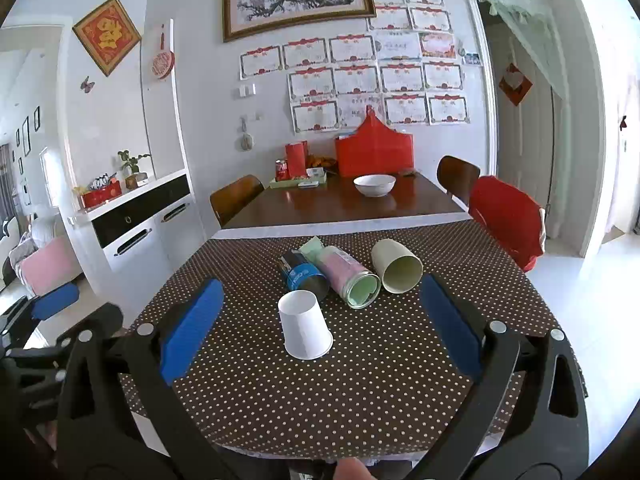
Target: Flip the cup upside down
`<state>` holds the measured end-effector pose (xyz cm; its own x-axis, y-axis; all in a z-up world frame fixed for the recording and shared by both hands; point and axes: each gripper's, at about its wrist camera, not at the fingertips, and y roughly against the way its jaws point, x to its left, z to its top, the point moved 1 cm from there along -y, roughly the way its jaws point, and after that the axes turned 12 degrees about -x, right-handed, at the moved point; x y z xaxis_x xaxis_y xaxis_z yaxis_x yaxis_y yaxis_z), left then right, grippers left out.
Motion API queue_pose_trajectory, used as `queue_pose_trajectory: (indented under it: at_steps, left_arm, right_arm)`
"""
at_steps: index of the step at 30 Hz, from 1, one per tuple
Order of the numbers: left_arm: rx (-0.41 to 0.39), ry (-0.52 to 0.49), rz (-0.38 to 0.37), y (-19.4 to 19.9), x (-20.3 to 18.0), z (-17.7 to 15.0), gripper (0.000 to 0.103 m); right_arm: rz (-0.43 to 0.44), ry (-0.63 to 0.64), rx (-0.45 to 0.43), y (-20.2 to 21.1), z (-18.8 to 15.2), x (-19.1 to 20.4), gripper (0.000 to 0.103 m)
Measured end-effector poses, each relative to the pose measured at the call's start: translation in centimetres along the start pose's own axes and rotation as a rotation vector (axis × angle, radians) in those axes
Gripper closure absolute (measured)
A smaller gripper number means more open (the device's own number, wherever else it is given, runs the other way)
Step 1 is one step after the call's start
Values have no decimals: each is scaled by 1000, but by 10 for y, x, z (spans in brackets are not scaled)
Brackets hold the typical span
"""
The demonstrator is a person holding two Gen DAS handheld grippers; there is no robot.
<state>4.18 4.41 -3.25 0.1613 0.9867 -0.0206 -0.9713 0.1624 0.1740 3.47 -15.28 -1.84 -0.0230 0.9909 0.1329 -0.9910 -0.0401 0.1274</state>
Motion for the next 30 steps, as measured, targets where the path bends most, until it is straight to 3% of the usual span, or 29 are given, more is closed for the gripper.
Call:
queue_pose_trajectory:
  at_steps: [8, 16, 30]
  left_arm:
    - [-39, 1, 40, 21, -2, 10, 12]
    - [-72, 32, 26, 39, 3, 12, 12]
    - [-87, 24, 67, 49, 9, 7, 12]
  right_arm:
    - [-5, 0, -36, 31, 8, 5, 6]
    - [-3, 16, -75, 53, 9, 14, 6]
    - [-4, 24, -84, 64, 2, 23, 6]
